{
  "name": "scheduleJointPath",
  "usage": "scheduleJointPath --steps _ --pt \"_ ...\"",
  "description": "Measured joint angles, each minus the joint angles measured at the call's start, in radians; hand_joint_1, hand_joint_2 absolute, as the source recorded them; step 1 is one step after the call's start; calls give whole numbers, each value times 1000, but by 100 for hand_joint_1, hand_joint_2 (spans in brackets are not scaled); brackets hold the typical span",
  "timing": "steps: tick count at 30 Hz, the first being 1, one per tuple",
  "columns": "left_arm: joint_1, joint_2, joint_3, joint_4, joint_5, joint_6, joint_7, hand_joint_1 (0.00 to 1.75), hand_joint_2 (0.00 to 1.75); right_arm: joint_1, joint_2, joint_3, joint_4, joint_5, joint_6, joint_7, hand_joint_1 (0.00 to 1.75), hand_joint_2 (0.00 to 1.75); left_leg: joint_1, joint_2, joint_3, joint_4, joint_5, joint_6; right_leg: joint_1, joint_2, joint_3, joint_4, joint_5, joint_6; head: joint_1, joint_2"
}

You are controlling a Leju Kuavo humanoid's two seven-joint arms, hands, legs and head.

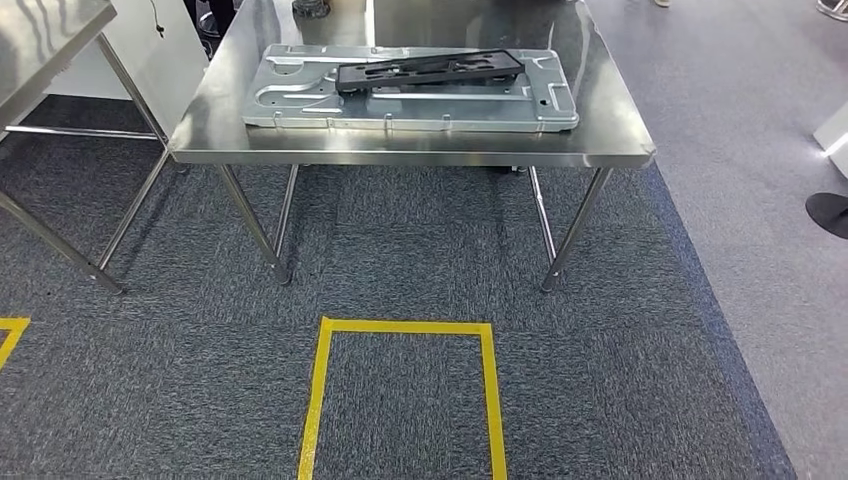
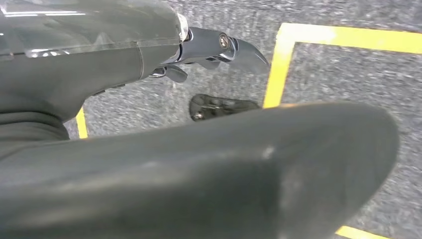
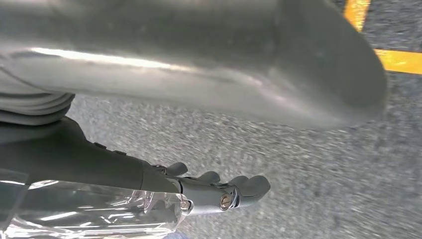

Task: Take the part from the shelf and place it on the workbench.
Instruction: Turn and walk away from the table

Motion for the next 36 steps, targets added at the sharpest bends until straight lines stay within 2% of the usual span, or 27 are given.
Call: scheduleJointPath --steps 1,2,3,4,8,11,12,14,15,16,18,19,22,24,25,27,28,29,30,32,33,34,35,36 --pt "0 0 0 0 0 3 2 0 0 -1 0 -2 0 -1 0 0 0 0 -1 0 -15 8 6 -3 1 0 59 -76 10 -4 0 0" --pt "0 0 0 0 1 6 5 0 0 -3 0 -3 0 -1 -1 0 0 0 -3 -1 -25 16 12 -8 4 0 112 -153 2 -10 0 0" --pt "0 0 0 0 1 10 9 0 0 -4 0 -4 0 -1 -1 0 0 0 -4 -1 -31 22 17 -13 6 0 150 -212 -12 -17 0 0" --pt "-1 0 0 0 2 14 13 0 0 -5 -1 -5 0 -1 -1 1 0 0 -4 0 -35 25 23 -18 9 -1 170 -246 -25 -24 0 0" --pt "0 3 0 0 2 21 24 0 0 -4 0 -11 1 -2 -1 9 0 0 0 -3 -43 31 32 -38 6 -7 160 -261 -6 -50 0 0" --pt "0 3 0 0 2 22 24 0 0 -5 0 -11 1 -2 -1 11 0 0 1 -5 -47 37 23 -40 5 -8 157 -261 -2 -53 0 0" --pt "1 3 0 0 2 22 25 0 0 -5 0 -12 1 -2 -1 11 0 0 2 -5 -54 56 2 -43 5 -8 153 -261 1 -55 0 0" --pt "2 3 0 0 1 23 26 0 0 -3 0 -17 2 -7 2 16 0 0 8 -6 -82 186 -76 -56 6 -7 127 -255 17 -57 0 0" --pt "3 3 0 0 0 23 27 0 0 -2 1 -21 3 -11 5 20 0 0 12 -7 -74 220 -98 -61 6 -7 114 -251 25 -58 0 0" --pt "3 3 0 0 0 23 27 0 0 -1 1 -25 4 -16 11 23 0 44 15 -7 -46 211 -94 -63 7 -7 104 -245 29 -55 0 0" --pt "2 5 0 0 -1 23 27 0 0 -1 3 -29 4 -21 22 31 0 131 13 -7 41 73 -60 -53 8 -7 98 -239 29 -49 0 0" --pt "1 5 0 0 -1 23 27 0 0 -2 3 -32 4 -25 31 38 0 131 11 -7 64 32 -57 -47 9 -7 96 -236 30 -44 0 0" --pt "1 6 -1 0 -3 20 27 0 0 -5 4 -44 5 -37 61 69 0 0 9 -7 68 8 -58 -29 11 -7 91 -235 33 -26 0 0" --pt "0 6 -1 0 -6 19 27 0 0 -7 4 -52 5 -42 79 99 0 0 13 -6 65 -2 -50 -14 10 -4 74 -201 8 -17 0 0" --pt "-1 6 -2 0 -8 18 28 0 0 -7 4 -56 6 -44 86 113 0 44 15 -5 63 -6 -46 -8 9 -2 51 -154 -21 -13 0 0" --pt "-2 7 -2 0 -10 18 28 0 0 -7 4 -63 6 -46 92 132 0 131 11 -5 56 -6 -42 -2 5 -1 -20 -10 -89 -8 0 0" --pt "-1 7 -3 0 -10 18 29 0 0 -6 4 -66 7 -47 93 135 0 175 9 -5 53 -5 -41 -1 4 0 -49 49 -107 -7 0 0" --pt "0 8 -3 0 -9 18 30 0 0 -6 4 -68 7 -48 95 137 0 175 8 -5 51 -3 -41 -1 3 0 -62 73 -104 -6 0 0" --pt "0 8 -3 0 -9 18 30 0 0 -5 4 -70 7 -49 100 137 0 175 8 -5 51 -1 -41 -1 3 0 -54 54 -81 -6 0 0" --pt "-1 8 -3 0 -5 18 33 0 0 -6 4 -73 7 -51 114 138 0 175 7 -6 49 9 -45 -3 -3 0 10 -82 -8 1 0 0" --pt "-2 9 -3 1 -2 19 35 0 44 -7 4 -75 8 -52 122 140 0 175 3 -7 46 18 -50 -5 -7 3 39 -147 19 3 0 0" --pt "-3 11 -3 1 0 21 38 0 87 -9 4 -78 8 -53 129 143 0 131 -1 -8 42 25 -53 -7 -10 6 58 -190 30 2 0 0" --pt "-3 12 -2 1 3 25 43 0 131 -9 5 -81 9 -54 134 146 0 87 -7 -9 39 30 -56 -9 -12 8 63 -207 31 -1 0 0" --pt "-4 13 -2 1 5 30 48 0 175 -10 5 -84 9 -54 137 148 0 44 -9 -10 36 34 -57 -10 -10 11 60 -206 31 -9 0 0"
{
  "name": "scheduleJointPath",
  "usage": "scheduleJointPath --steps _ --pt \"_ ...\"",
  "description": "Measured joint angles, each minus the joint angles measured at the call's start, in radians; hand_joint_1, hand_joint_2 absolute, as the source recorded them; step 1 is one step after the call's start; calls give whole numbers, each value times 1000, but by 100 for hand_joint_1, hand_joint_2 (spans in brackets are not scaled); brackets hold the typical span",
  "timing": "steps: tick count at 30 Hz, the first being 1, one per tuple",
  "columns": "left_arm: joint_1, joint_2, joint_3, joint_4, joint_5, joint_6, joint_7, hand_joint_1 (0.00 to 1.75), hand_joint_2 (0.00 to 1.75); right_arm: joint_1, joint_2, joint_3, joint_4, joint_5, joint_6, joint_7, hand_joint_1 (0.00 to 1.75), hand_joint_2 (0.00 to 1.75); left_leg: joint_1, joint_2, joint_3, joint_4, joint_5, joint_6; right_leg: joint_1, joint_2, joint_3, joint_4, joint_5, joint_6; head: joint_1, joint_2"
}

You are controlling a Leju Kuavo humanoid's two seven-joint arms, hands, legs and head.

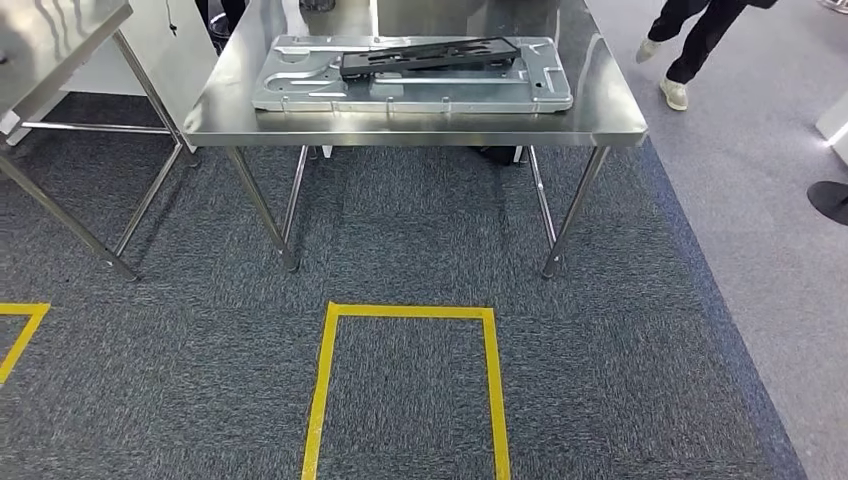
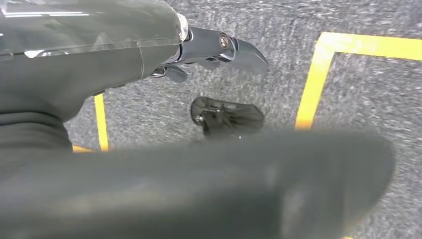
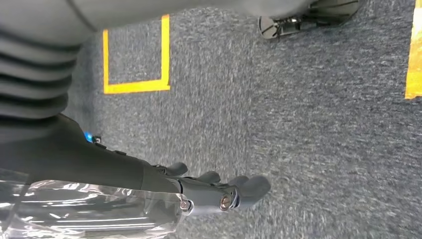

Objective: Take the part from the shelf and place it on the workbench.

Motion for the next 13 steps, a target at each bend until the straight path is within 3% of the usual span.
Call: scheduleJointPath --steps 1,5,13 --pt "0 0 1 0 3 6 6 0 175 0 0 -3 0 1 1 -1 0 0 0 0 -1 -1 2 -2 2 -1 -2 1 -1 -4 0 0" --pt "2 0 4 0 12 26 19 0 175 2 0 -11 0 10 -10 -21 0 175 5 -1 -2 -4 7 -10 9 0 -4 2 3 -10 0 0" --pt "17 2 -61 0 73 42 50 0 175 11 -4 27 -6 -40 -8 -22 0 175 8 -1 -3 -4 8 -12 12 0 -5 2 4 -13 0 0"
